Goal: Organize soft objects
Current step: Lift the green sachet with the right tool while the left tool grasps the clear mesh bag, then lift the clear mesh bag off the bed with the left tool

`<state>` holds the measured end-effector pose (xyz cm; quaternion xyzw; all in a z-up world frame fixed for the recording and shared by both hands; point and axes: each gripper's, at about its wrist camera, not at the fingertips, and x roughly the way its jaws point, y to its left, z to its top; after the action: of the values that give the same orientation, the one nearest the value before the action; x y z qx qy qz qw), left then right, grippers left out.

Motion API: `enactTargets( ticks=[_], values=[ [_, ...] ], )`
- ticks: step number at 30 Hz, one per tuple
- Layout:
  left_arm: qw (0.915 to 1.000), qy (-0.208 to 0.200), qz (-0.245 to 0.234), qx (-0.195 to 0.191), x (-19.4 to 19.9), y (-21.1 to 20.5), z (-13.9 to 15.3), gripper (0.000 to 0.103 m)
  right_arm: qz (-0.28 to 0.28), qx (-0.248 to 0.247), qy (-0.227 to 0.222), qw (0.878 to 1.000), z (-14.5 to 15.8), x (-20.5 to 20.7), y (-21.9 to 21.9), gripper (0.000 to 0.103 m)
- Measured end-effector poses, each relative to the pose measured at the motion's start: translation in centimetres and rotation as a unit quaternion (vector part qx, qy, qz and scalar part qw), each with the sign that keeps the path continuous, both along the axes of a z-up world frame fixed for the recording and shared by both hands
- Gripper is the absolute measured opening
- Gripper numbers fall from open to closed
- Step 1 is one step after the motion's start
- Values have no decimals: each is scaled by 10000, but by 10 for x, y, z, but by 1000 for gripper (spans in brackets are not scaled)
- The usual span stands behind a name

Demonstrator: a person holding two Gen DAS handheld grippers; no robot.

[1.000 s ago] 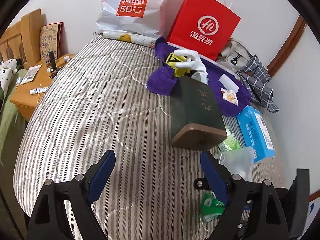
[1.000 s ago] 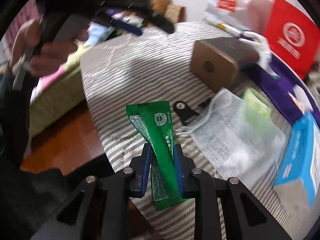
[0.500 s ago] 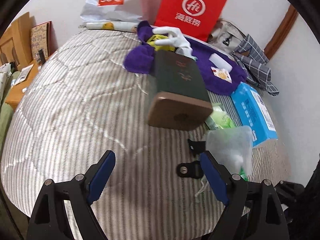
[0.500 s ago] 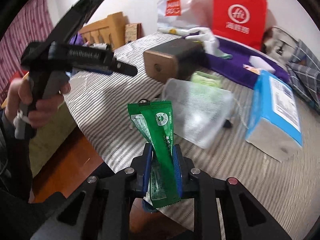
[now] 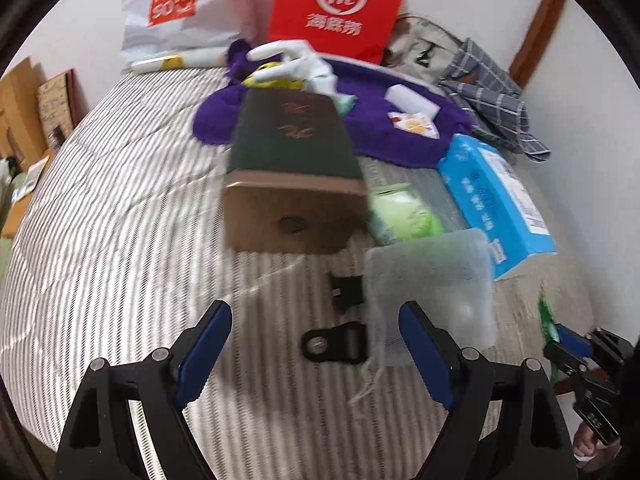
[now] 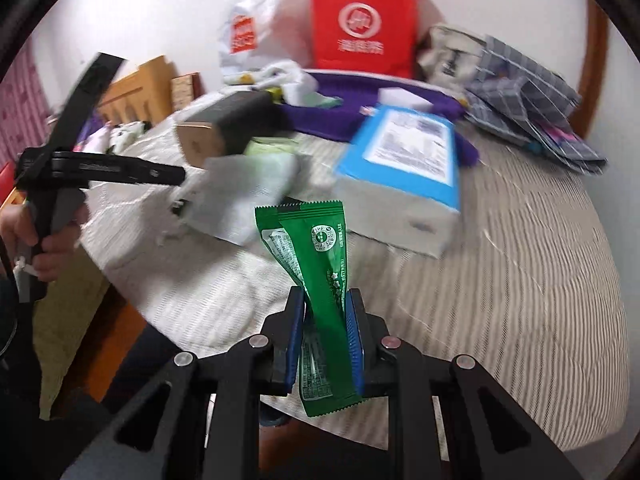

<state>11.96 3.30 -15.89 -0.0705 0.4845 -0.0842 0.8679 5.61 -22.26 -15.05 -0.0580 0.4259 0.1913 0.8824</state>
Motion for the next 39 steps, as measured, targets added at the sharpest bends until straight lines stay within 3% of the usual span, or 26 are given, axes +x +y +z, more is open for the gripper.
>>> enactTargets(
  ticks=[8, 10, 13, 15, 17, 22, 30, 39],
  values=[
    [9993, 36, -372, -24, 18, -38, -9, 84, -695, 19, 238, 9973, -17, 13, -34, 21],
    [9992, 40, -407, -16, 22, -44, -11, 78, -788, 81, 260, 9965, -18, 15, -39, 21],
    [9991, 42, -418, 69, 26, -51, -14, 51, -861, 135, 319, 9957, -23, 20, -44, 21],
    [9989, 44, -475, 31, 27, -54, -14, 25, -826, 121, 331, 9960, -24, 20, -43, 21],
    [9984, 34, -556, -4, 25, -54, -12, 11, -818, 49, 313, 9961, -25, 20, -40, 21],
    [9987, -66, -487, -133, 18, -42, 0, 9, -835, -19, 327, 9960, -25, 24, -39, 21],
    [9998, -133, 128, -118, -3, 11, 16, 9, -817, -188, 313, 9960, -25, 23, -29, 21],
    [9936, 302, 884, 637, -26, 62, -3, 9, -822, -335, 344, 9955, -25, 24, -19, 21]
  ],
)
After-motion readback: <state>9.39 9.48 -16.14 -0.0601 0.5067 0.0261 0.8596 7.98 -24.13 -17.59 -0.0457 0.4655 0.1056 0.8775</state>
